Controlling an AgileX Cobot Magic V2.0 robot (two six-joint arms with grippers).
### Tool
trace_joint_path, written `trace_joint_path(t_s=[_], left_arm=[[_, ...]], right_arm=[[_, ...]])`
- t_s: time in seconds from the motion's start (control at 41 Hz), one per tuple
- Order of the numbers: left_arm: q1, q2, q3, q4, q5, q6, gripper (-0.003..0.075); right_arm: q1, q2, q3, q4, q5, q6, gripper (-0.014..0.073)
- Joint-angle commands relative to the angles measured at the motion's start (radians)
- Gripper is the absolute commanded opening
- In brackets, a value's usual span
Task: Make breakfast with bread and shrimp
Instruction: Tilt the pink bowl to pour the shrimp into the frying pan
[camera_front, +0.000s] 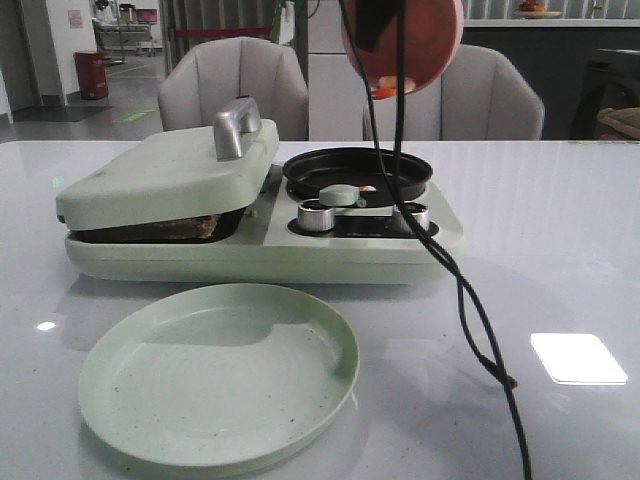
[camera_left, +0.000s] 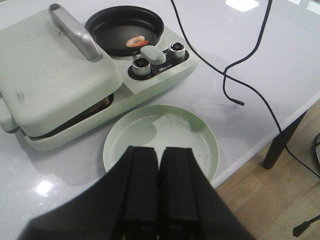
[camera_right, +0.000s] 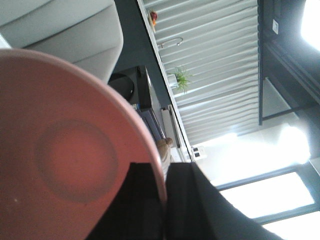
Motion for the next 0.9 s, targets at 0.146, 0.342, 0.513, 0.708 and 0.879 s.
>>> trace_joint_path(t_s=[0.146,0.342,0.513,0.708,0.879], left_arm=[[-0.007,0.005,-0.027,-0.015,-0.066,-0.008,0.0102],[-0.007,0.005,-0.027,-0.015,-0.073,-0.007,0.0101],[-0.007,0.005,-0.027,-0.015,-0.073,-0.007,0.0101],[-0.007,0.005,-0.027,-0.015,-0.073,-0.007,0.0101],[-0.007,0.005,-0.027,-0.015,-0.073,-0.007,0.0101]], right_arm=[[0.003,-0.077,-0.129,-0.084,0.035,-0.004,0.0045],[0.003,-0.017,-0.112,-0.015,0.032,0.004,0.0045],[0.003,-0.044,-0.114,0.026,0.058,0.022,0.0045],[-0.044,-0.183,-0.109,0.435,-0.005,0.01,0.0045],[-0.16,-0.327,0.002,0.701,-0.079,-0.022,0.0045]])
